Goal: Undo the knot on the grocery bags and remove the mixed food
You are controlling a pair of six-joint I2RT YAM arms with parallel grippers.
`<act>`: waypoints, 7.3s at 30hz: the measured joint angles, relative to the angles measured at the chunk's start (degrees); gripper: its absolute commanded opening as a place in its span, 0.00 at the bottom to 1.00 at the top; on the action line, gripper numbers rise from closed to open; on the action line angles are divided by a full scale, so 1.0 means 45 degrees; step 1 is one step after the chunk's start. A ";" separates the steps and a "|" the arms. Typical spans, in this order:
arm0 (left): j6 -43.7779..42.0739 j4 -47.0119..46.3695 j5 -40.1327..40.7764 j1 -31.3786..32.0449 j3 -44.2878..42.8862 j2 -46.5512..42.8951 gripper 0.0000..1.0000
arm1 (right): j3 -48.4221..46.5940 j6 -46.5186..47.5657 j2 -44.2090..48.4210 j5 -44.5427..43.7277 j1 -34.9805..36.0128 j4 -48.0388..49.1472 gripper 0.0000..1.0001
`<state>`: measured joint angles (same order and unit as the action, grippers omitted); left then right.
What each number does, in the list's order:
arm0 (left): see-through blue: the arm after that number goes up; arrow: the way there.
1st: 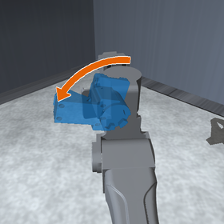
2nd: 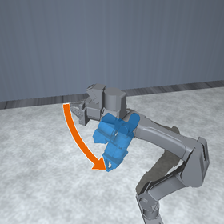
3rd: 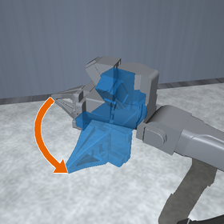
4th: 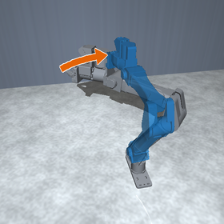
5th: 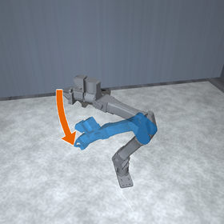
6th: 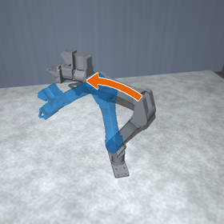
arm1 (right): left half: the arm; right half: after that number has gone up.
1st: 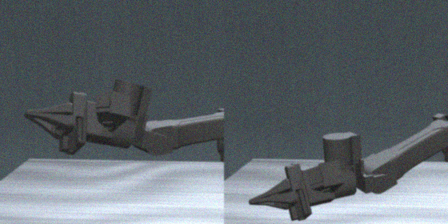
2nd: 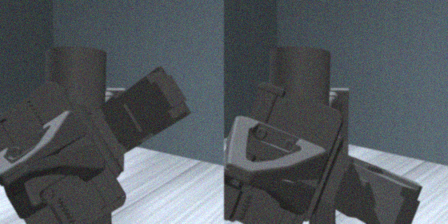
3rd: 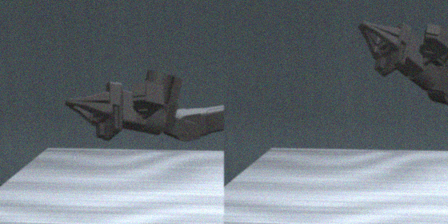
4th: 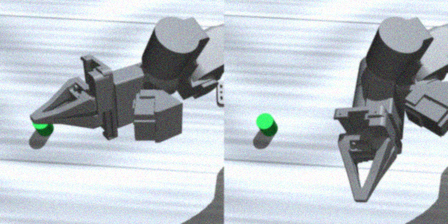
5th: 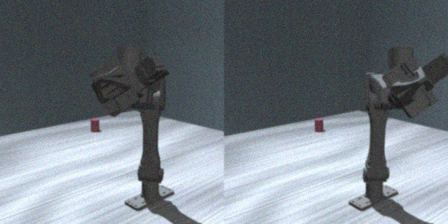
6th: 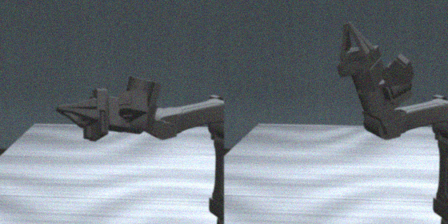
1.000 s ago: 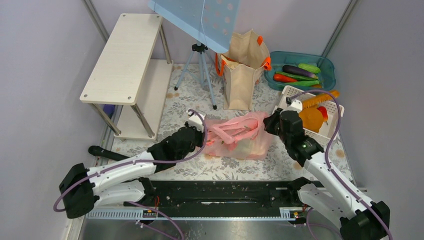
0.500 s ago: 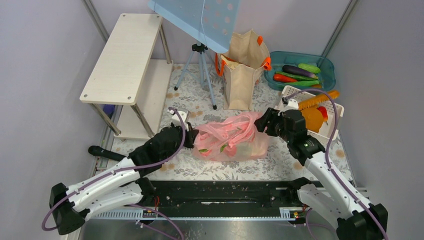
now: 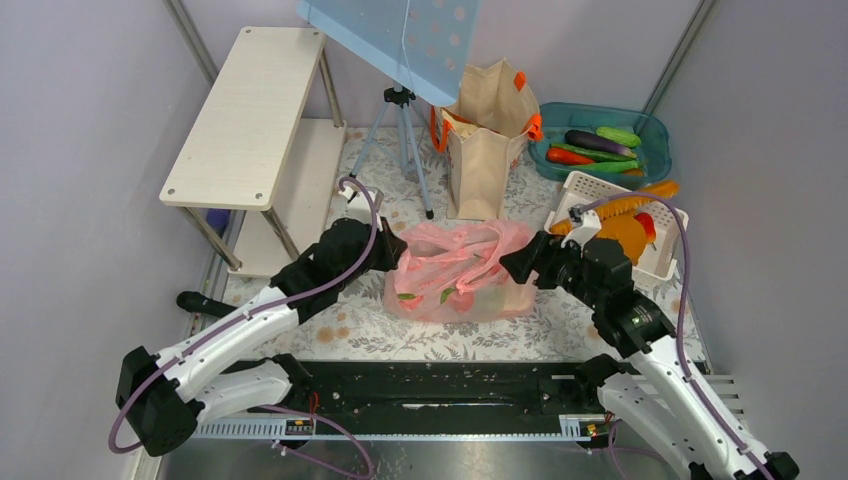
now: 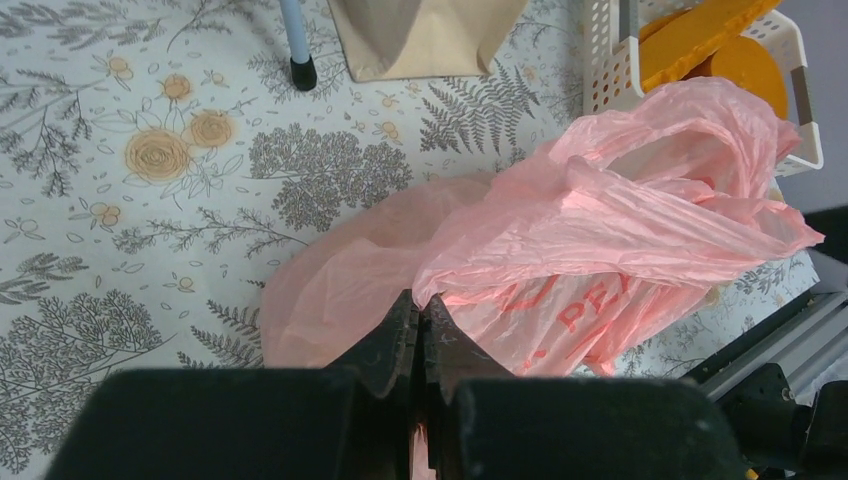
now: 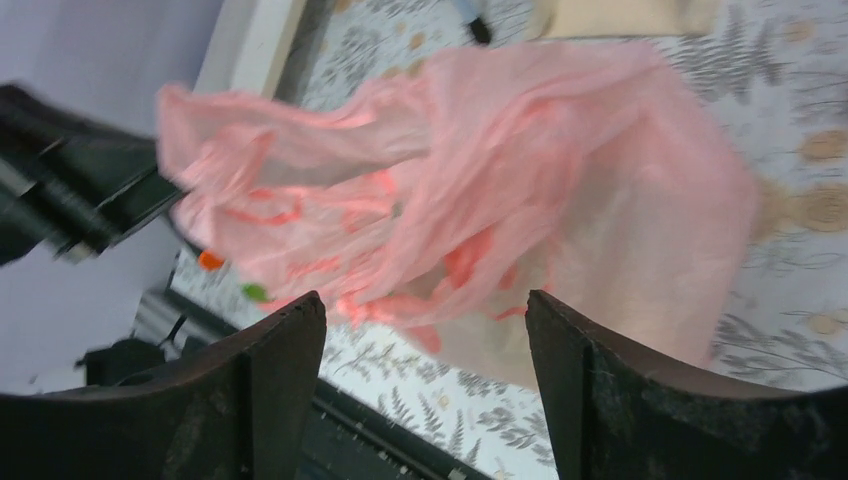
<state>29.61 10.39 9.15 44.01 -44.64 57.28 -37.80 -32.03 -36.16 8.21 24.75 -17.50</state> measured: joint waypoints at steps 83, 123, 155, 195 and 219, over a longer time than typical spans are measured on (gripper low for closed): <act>-1.0404 0.2225 -0.1749 0.1530 -0.4663 0.2900 0.99 | -0.3900 0.1375 -0.2919 0.5853 -0.0287 -0.0675 0.00; -0.7849 0.3891 -0.2565 0.0189 -0.6212 0.1651 0.00 | -0.5809 0.4153 -0.2443 -0.4279 -0.0505 -0.2438 0.68; -0.5591 0.3993 -0.4002 -0.0724 -0.5571 0.1923 0.00 | -0.5289 0.2837 -0.4473 -0.2016 0.6392 0.1457 0.57; -0.5168 0.3929 -0.2220 -0.2186 -0.5299 0.1685 0.00 | -0.1778 0.2720 -0.3118 -0.7140 0.4133 -0.3283 0.99; -0.5226 0.3779 -0.5795 -0.2701 -0.5299 0.1729 0.00 | -0.0923 -0.0083 -0.4114 -0.1613 0.4940 0.4362 0.80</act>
<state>6.09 27.40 -16.93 31.86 -68.49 65.06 -41.95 -32.40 -54.68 0.95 46.98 2.13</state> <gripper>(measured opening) 0.006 0.826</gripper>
